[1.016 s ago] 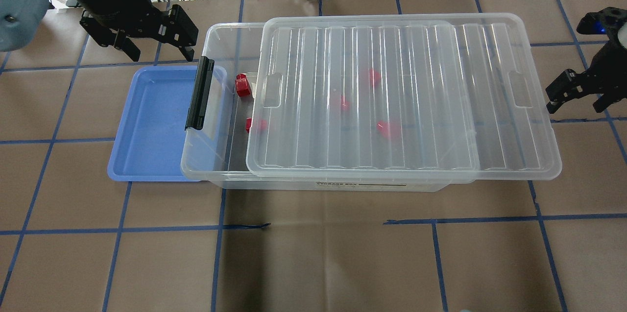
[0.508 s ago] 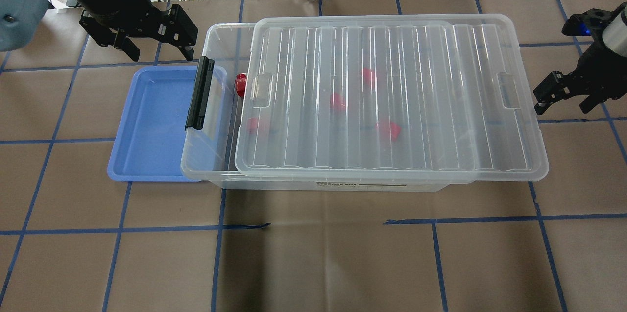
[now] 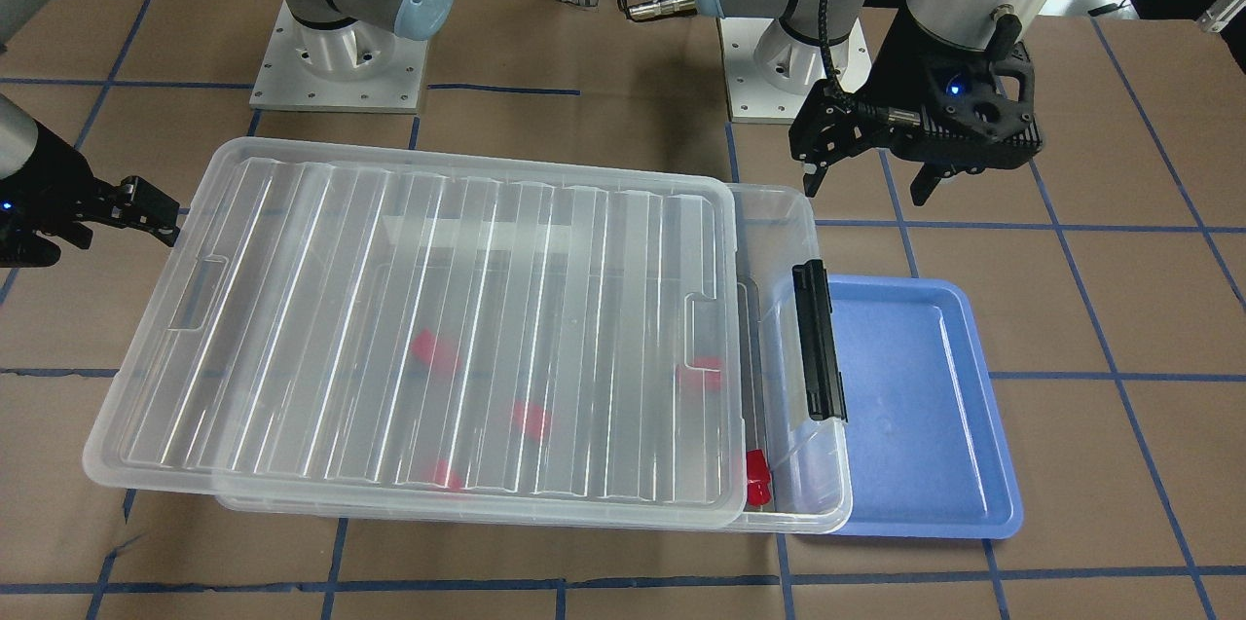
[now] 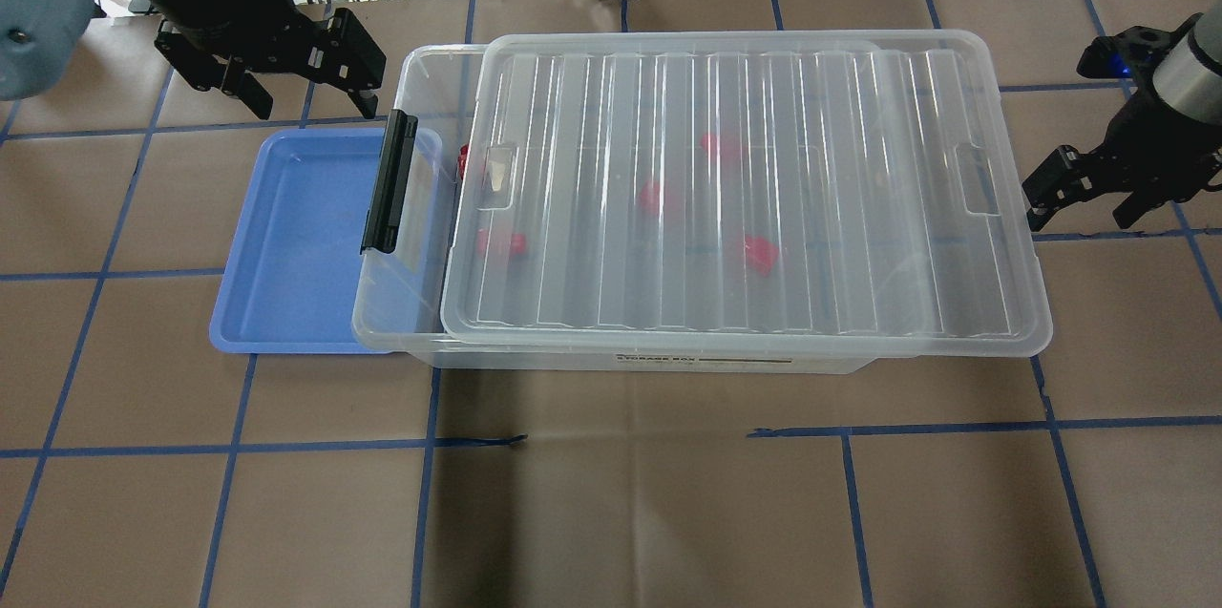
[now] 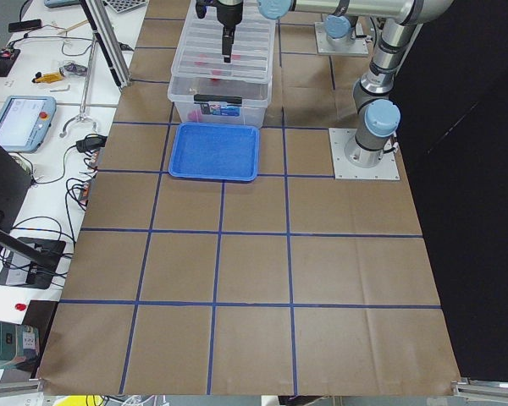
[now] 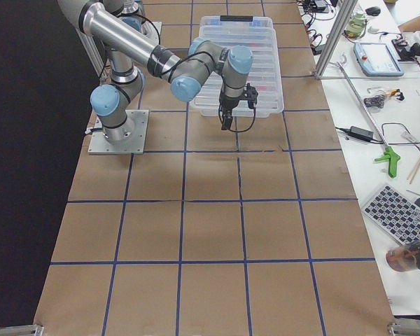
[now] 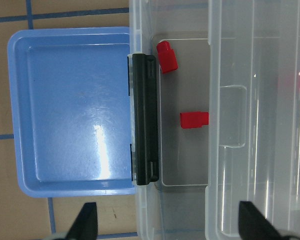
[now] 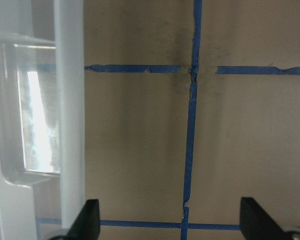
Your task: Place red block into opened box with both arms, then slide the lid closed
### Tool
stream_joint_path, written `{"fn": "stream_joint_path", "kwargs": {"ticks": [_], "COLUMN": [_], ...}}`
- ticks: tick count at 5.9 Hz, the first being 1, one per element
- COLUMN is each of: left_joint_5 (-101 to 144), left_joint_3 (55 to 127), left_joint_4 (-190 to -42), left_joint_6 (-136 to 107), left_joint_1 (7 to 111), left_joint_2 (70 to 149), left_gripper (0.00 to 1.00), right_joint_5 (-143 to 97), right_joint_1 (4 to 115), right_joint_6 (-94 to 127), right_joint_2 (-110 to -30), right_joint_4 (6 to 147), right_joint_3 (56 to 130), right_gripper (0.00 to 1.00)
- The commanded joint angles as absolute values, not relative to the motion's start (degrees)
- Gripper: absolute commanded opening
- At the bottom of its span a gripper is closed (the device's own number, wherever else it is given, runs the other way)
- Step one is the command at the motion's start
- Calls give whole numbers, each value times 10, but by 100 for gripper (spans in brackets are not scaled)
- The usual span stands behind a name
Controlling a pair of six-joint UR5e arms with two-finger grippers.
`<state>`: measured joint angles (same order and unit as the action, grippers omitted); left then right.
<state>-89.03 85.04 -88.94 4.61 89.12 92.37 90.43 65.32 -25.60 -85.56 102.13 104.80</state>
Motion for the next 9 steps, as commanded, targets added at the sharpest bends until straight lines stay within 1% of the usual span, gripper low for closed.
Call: {"fn": "stream_joint_path", "kwargs": {"ticks": [1, 3, 9], "left_joint_5": [-890, -890, -889], "left_joint_3": [850, 850, 847], "left_joint_4": [-889, -889, -888], "left_joint_6": [46, 46, 46], "left_joint_1": [891, 891, 891], "left_joint_2": [925, 925, 925], "left_gripper": [98, 98, 98], "right_joint_5": [885, 882, 878], "right_joint_1": [660, 687, 722], "right_joint_6": [-251, -226, -226], "right_joint_2": [-856, -857, -867], "right_joint_4": [1021, 1020, 1021], "right_joint_3": [1049, 1049, 1059], "right_gripper": [100, 100, 100]}}
